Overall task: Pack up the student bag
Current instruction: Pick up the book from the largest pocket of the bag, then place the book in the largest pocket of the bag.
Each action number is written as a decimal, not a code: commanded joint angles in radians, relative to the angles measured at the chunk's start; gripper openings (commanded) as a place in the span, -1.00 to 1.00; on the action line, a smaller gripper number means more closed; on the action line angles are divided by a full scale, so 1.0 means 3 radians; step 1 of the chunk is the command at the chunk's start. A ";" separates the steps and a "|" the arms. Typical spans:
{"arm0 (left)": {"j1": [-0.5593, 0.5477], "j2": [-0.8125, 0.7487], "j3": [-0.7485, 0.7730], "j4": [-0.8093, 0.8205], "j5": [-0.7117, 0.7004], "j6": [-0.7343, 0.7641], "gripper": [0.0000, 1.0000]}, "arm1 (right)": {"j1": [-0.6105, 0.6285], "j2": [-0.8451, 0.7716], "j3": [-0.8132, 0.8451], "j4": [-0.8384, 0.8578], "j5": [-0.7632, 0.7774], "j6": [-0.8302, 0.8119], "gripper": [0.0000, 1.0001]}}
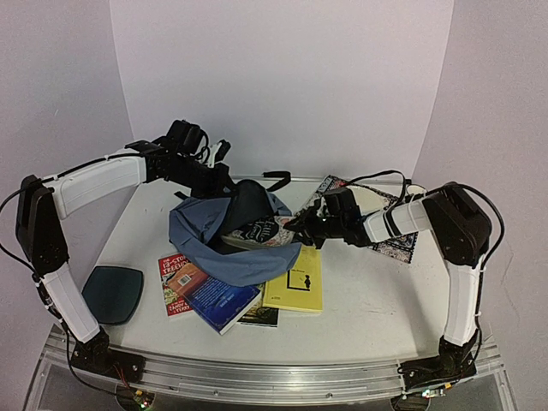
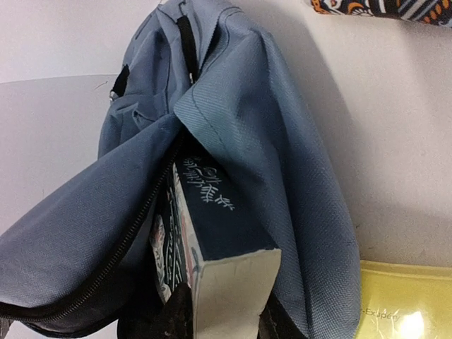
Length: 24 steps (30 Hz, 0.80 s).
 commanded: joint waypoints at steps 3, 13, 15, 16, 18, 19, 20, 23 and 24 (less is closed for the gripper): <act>-0.0010 -0.0255 0.0041 0.0143 -0.0083 0.0051 -1.00 | 0.0021 -0.0366 0.0059 0.0198 -0.0160 0.0030 -0.68; -0.0010 -0.0268 0.0119 0.0145 -0.0118 0.0029 -1.00 | 0.0089 -0.0634 -0.0108 0.0712 -0.0028 0.0557 -1.00; -0.0013 -0.0249 0.0212 0.0148 -0.0052 -0.0017 -1.00 | 0.0148 -0.0642 -0.0123 0.0860 0.0093 0.0655 -1.00; -0.0016 -0.0236 0.0263 0.0152 -0.0013 -0.0042 -1.00 | 0.0183 -0.0634 -0.0124 0.0949 0.0152 0.0708 -1.00; -0.0030 -0.0223 0.0377 0.0158 0.0052 -0.0087 -1.00 | 0.0256 -0.0594 -0.0106 0.1163 0.0269 0.0813 -1.00; -0.0038 -0.0226 0.0429 0.0162 0.0068 -0.0103 -1.00 | 0.0280 -0.0574 -0.0098 0.1286 0.0323 0.0862 -1.00; -0.0043 -0.0232 0.0475 0.0165 0.0082 -0.0119 -1.00 | 0.0301 -0.0564 -0.0094 0.1397 0.0389 0.0900 -1.00; -0.0063 -0.0273 0.0565 0.0170 0.0120 -0.0173 -1.00 | 0.0354 -0.0553 -0.0109 0.1571 0.0667 0.0890 -1.00; -0.0069 -0.0290 0.0587 0.0177 0.0138 -0.0186 -1.00 | 0.0364 -0.0555 -0.0099 0.1610 0.0729 0.0861 -1.00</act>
